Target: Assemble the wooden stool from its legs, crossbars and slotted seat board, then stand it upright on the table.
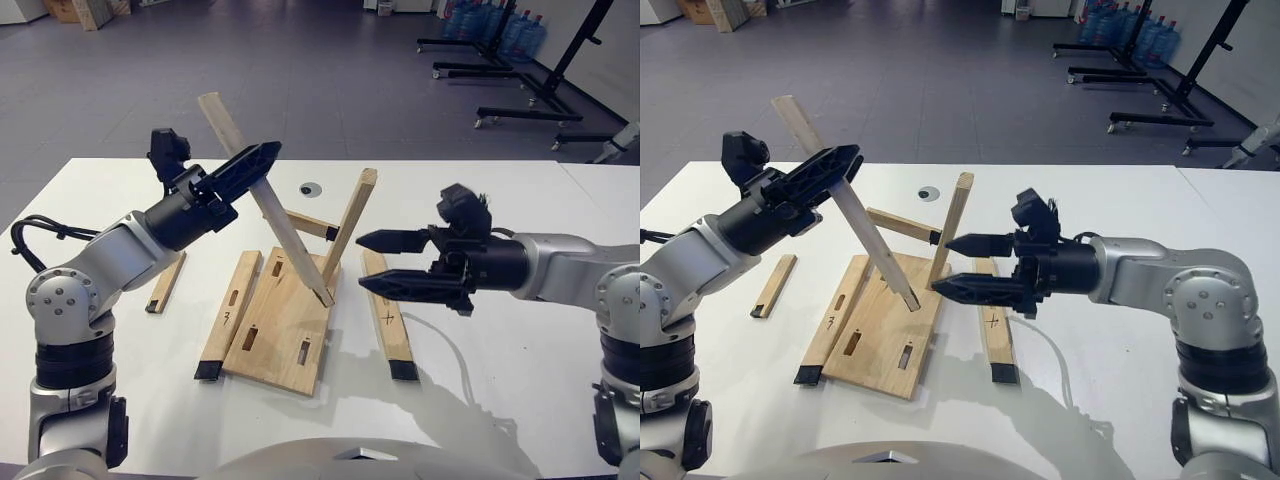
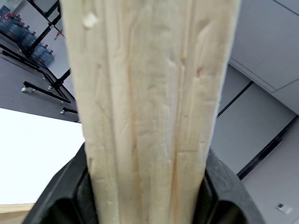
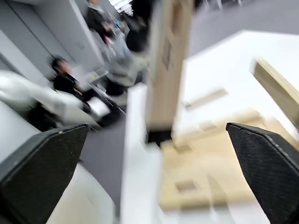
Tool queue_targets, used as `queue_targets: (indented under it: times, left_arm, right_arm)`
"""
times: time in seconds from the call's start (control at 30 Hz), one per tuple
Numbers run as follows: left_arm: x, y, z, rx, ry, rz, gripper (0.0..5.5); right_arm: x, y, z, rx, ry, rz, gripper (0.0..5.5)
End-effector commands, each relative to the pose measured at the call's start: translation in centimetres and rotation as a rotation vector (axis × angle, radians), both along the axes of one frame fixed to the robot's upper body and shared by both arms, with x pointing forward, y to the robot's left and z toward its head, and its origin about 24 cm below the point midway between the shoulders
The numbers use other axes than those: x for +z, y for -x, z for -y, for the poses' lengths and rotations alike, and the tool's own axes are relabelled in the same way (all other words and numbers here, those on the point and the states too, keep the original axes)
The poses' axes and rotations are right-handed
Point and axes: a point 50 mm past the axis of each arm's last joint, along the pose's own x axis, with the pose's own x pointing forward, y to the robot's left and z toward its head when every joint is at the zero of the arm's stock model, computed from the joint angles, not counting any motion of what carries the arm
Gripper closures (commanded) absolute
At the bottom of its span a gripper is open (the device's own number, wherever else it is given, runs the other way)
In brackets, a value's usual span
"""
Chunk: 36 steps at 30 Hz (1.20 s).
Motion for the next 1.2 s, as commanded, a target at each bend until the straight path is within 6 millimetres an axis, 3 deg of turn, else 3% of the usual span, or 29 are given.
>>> queue_targets:
  times: [0.03,0.1,0.27,0.53,0.7,0.8,0.93,1.07,1.2]
  left_arm:
    - [0.9,-0.6,-2.8,0.098,-0.080,0.065,3.48]
    - [1.7,-0.9,-4.0,0.145,-0.132,0.121,3.48]
    - [2.9,-1.6,-6.2,0.231,-0.205,0.210,3.48]
    - [2.5,-2.3,-6.3,0.232,-0.192,0.221,3.48]
    - [2.1,-2.3,-5.8,0.222,-0.179,0.215,3.48]
    - [1.7,-2.2,-5.6,0.219,-0.175,0.206,3.48]
    - [1.5,-2.0,-5.4,0.218,-0.169,0.204,3.48]
    - [1.7,-2.1,-5.2,0.216,-0.166,0.191,3.48]
    - [1.4,-1.9,-5.0,0.208,-0.175,0.163,3.48]
  right_arm:
    - [-2.6,0.8,0.8,0.047,0.214,0.095,0.10]
    - [-3.9,0.8,0.9,0.061,0.272,0.153,0.10]
    - [-6.3,1.0,-2.1,0.130,0.256,0.319,0.10]
    - [-7.4,1.5,-6.7,0.256,0.198,0.573,0.10]
    - [-9.9,1.3,-8.7,0.288,0.288,0.701,0.10]
    - [-11.4,1.0,-9.2,0.301,0.341,0.699,0.10]
    - [-11.8,0.8,-9.2,0.274,0.357,0.502,0.10]
    - [-11.0,0.2,-9.2,0.222,0.351,0.343,0.10]
    - [-9.8,1.4,-10.0,0.262,0.314,0.309,0.10]
